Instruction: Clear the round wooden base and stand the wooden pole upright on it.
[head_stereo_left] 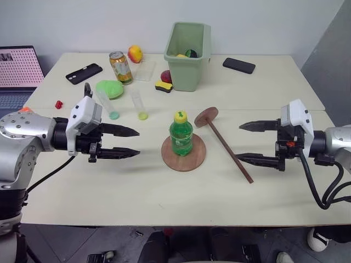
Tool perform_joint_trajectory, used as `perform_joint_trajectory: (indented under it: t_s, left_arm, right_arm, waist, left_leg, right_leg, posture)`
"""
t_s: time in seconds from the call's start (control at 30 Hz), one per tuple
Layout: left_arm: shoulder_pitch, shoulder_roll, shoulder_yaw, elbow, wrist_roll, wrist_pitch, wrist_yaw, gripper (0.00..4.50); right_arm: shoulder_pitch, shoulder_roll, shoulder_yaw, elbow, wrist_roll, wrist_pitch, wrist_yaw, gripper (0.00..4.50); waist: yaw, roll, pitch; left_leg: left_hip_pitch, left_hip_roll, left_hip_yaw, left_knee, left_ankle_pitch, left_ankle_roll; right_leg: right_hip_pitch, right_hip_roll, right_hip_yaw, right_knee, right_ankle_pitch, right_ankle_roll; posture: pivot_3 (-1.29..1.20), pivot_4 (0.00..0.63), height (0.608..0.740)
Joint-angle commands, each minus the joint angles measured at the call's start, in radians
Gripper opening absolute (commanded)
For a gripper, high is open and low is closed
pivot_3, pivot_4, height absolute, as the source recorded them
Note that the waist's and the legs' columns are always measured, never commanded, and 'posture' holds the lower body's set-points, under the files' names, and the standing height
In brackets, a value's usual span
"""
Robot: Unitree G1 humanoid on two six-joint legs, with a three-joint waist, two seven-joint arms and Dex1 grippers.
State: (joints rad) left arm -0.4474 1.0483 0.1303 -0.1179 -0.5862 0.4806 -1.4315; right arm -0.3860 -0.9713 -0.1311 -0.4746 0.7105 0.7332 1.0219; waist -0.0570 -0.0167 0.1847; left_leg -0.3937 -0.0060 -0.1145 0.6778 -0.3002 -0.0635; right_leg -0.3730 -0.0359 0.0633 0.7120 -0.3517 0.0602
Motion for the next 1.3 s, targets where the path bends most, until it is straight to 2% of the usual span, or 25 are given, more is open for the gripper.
perform_joint_trajectory:
  t_s: [0.03, 0.5, 0.83, 1.0, 1.3]
  left_arm:
    - [-0.033, 0.007, 0.029, 0.005, -0.005, -0.023, -0.005, 2.70]
    - [-0.024, 0.008, 0.027, 0.012, -0.008, -0.039, -0.016, 2.70]
    - [-0.026, -0.004, 0.019, 0.009, 0.003, -0.058, -0.011, 2.70]
    - [-0.005, -0.003, 0.016, 0.007, 0.020, -0.085, -0.011, 2.70]
    - [0.000, 0.005, 0.026, 0.003, 0.022, -0.084, -0.005, 2.70]
  right_arm:
    - [-0.018, 0.006, -0.004, -0.016, 0.004, -0.009, -0.007, 4.47]
    - [-0.044, 0.049, 0.030, -0.018, 0.001, -0.008, -0.040, 4.47]
    - [-0.137, 0.337, 0.311, 0.112, -0.214, -0.079, -0.199, 4.47]
    - [-0.178, 0.486, 0.374, 0.248, -0.312, -0.139, -0.279, 4.47]
    - [-0.183, 0.597, 0.375, 0.337, -0.352, -0.198, -0.283, 4.47]
  waist:
    - [0.000, 0.000, 0.000]
    - [-0.002, 0.000, 0.000]
    - [-0.006, 0.000, 0.000]
    - [-0.010, 0.000, 0.000]
    - [-0.020, 0.000, 0.000]
  left_leg:
    - [0.000, 0.000, 0.000, 0.000, 0.000, 0.000]
    - [0.000, 0.000, 0.000, 0.000, 0.000, 0.000]
    - [0.000, 0.000, 0.000, 0.000, 0.000, 0.000]
    - [0.000, 0.000, -0.001, 0.000, 0.000, 0.000]
    - [0.000, -0.001, -0.007, 0.000, 0.000, -0.001]
  right_leg:
    - [0.000, 0.000, 0.000, 0.000, 0.000, 0.000]
    - [0.000, 0.000, 0.000, 0.000, 0.000, 0.000]
    - [-0.001, 0.000, 0.000, 0.001, 0.000, 0.000]
    - [-0.001, 0.000, 0.000, 0.001, 0.000, 0.000]
    - [-0.002, 0.001, -0.001, 0.001, 0.000, 0.000]
  posture:
    - [0.00, 0.150, 0.740]
    - [0.00, 0.150, 0.740]
    - [0.00, 0.150, 0.740]
    - [0.00, 0.150, 0.740]
    - [0.00, 0.150, 0.740]
